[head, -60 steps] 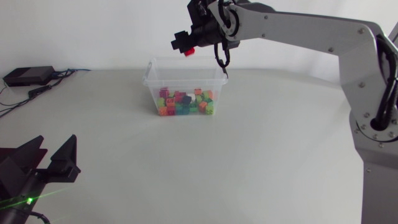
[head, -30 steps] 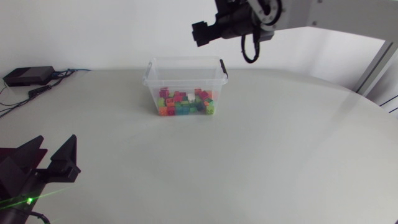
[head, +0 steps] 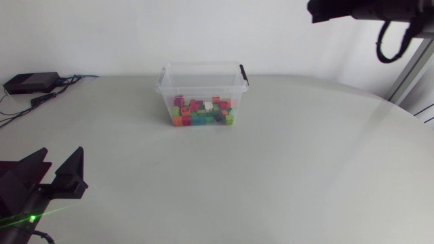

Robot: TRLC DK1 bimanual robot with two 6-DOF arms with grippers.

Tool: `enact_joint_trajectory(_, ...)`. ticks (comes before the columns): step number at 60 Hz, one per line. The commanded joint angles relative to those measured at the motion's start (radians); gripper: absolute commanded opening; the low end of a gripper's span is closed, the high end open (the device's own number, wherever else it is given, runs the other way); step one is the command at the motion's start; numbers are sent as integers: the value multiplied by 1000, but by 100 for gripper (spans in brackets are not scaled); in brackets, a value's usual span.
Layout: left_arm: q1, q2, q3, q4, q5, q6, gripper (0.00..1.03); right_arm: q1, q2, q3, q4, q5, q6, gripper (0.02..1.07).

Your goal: Place the duplo bricks in the container

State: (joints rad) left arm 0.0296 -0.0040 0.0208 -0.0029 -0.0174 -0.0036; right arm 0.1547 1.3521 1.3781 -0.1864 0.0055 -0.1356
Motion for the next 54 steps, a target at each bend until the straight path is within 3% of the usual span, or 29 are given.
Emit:
enact_joint_trajectory(1,4,-11,-19,-3,-7,-4,99,-41,-91,-91,16,8,-30,103)
enact_joint_trajectory(24,4,-11,-19,-3,-7,-4,99,-167,-464,-409,47,22,-78,103)
enact_joint_trajectory(54,4,-11,-19,-3,-7,-4,99,-199,-953,-795,38,-19,-144,103)
